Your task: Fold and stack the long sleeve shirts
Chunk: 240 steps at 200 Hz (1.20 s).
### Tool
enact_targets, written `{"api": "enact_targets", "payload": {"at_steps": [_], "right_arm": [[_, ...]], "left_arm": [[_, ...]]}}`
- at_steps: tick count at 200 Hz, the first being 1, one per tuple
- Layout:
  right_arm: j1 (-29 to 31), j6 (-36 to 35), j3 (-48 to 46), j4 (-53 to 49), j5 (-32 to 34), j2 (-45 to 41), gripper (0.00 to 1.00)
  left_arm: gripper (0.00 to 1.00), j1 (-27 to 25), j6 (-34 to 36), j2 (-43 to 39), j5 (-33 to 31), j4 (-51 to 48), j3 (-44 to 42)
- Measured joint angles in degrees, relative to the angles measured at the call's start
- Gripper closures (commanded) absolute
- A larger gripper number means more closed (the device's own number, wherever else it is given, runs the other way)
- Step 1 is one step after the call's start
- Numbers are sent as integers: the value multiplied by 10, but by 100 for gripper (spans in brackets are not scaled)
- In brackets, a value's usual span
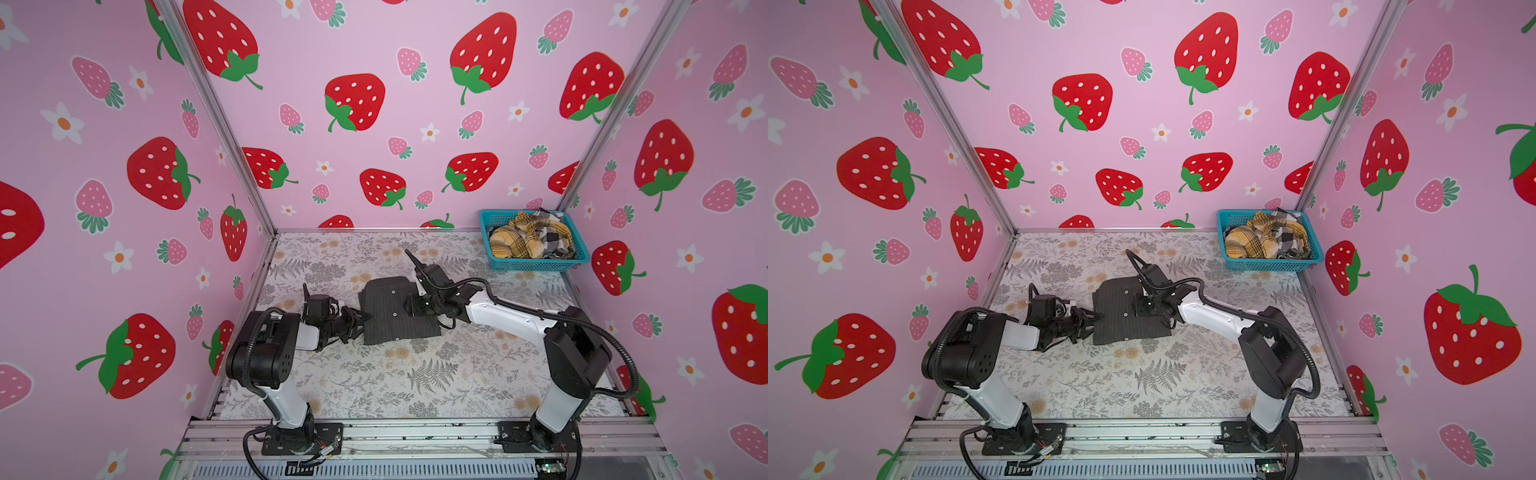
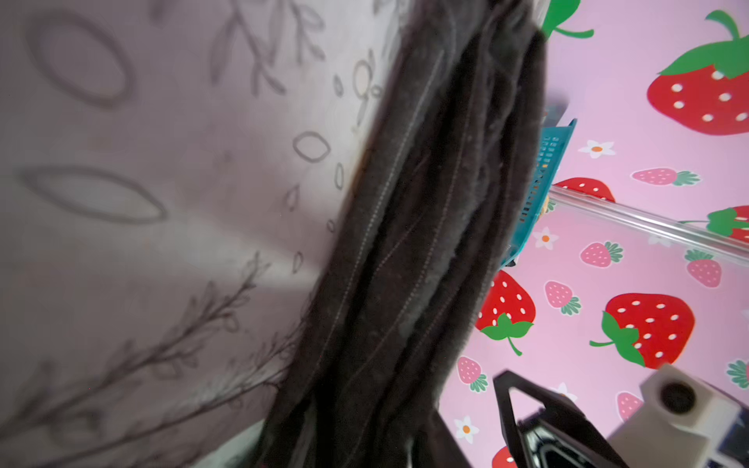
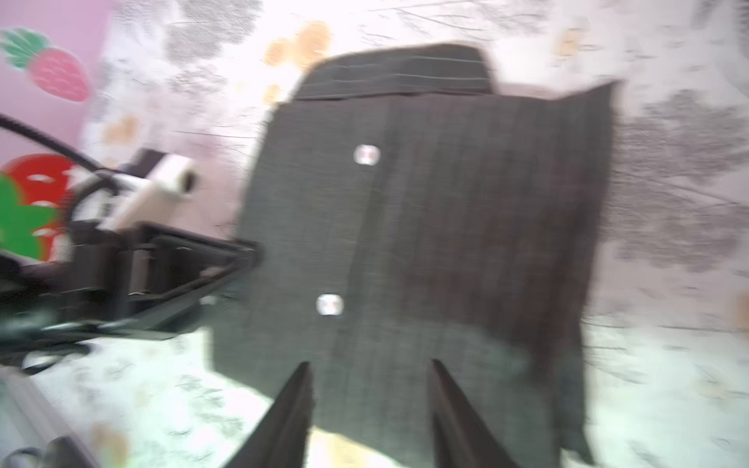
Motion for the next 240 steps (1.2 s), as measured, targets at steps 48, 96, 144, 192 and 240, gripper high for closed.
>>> {"api": "enact_targets", "payload": {"at_steps": [48, 96, 144, 192, 240], "right_arm": [[33, 8, 25, 15, -18, 78, 83], [30, 14, 23, 24, -40, 118, 87], [14, 12, 25, 14, -34, 110, 86], [-61, 6, -13, 12, -25, 50, 86], [-97, -2, -37, 19, -28, 71, 87]], "left_arm": [[55, -4, 42, -168, -91, -212, 26], [83, -25, 111, -266, -143, -358, 118], [99, -83, 94, -143, -137, -360, 120], [100, -89, 96, -113, -155, -366, 133], [100, -84, 106, -66, -165, -356, 133]]}}
